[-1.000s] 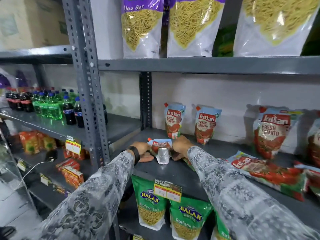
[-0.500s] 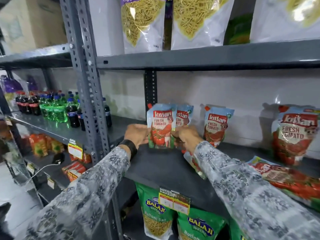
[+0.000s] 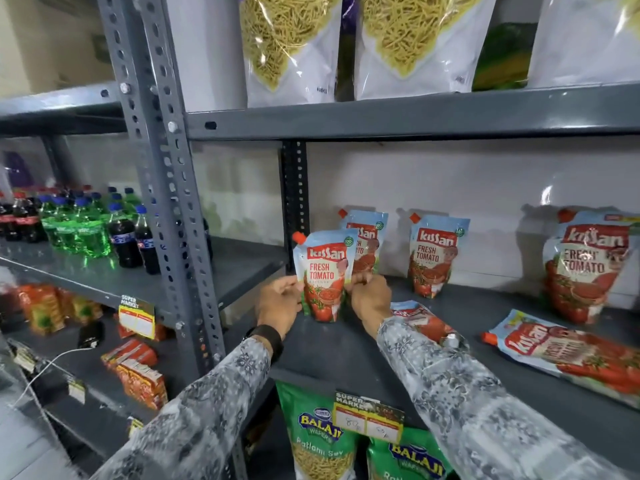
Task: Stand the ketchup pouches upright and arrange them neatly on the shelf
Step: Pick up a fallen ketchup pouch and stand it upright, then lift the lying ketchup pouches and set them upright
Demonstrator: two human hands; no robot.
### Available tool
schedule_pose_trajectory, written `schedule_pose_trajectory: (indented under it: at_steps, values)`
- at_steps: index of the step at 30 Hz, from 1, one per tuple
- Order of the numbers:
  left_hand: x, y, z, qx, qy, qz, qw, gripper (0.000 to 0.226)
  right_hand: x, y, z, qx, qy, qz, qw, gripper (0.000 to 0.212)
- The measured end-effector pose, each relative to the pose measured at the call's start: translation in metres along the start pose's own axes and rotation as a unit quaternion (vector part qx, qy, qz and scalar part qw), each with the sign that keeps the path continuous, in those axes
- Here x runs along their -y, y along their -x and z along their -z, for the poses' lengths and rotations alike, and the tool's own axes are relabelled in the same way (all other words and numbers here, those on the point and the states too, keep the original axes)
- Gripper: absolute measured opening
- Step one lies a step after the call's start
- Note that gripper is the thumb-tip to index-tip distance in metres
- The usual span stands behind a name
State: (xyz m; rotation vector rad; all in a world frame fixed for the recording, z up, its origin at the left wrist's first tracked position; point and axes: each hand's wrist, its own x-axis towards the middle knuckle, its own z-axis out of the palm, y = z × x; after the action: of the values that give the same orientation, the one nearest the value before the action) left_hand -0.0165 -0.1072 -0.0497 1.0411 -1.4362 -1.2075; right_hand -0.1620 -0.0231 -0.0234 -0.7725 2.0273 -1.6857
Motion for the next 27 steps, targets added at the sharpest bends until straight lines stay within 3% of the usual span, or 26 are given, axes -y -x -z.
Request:
schedule_pose_trajectory:
  at_steps: [4,9,13,15,17,20,22,27]
  values:
    - [0.000,0.004,0.009,0.022,-0.054,-0.013,0.998,0.018,0.010,0.009,0.011,0.020,0.060,0.031,0.997,0.014]
    - [-0.013,0.039,0.014,-0.021,-0.036,-0.045,0.998,0.017,0.032,0.012,0.059,0.032,0.111,0.106,0.988,0.027]
    - [-0.028,0.069,-0.021,0.129,-0.109,-0.025,0.985,0.018,0.034,0.012,0.113,-0.036,0.297,0.131,0.945,0.021]
    - [-0.039,0.078,-0.046,0.219,-0.094,0.065,0.969,0.016,0.028,0.013,0.135,-0.074,0.380,0.086,0.918,0.023]
    - [-0.051,0.083,-0.067,0.276,-0.069,0.155,0.946,0.013,0.021,0.016,0.149,-0.036,0.440,0.020,0.897,0.022]
    - [-0.058,0.082,-0.086,0.319,-0.055,0.237,0.916,0.040,0.010,0.013,0.155,0.051,0.408,-0.059,0.910,0.018]
    - [-0.058,0.079,-0.093,0.318,-0.030,0.270,0.908,0.050,0.006,0.013,0.158,0.058,0.352,-0.076,0.931,0.011]
    - [-0.052,0.084,-0.102,0.283,0.003,0.297,0.912,0.023,0.004,0.017,0.169,0.125,0.186,-0.104,0.969,0.019]
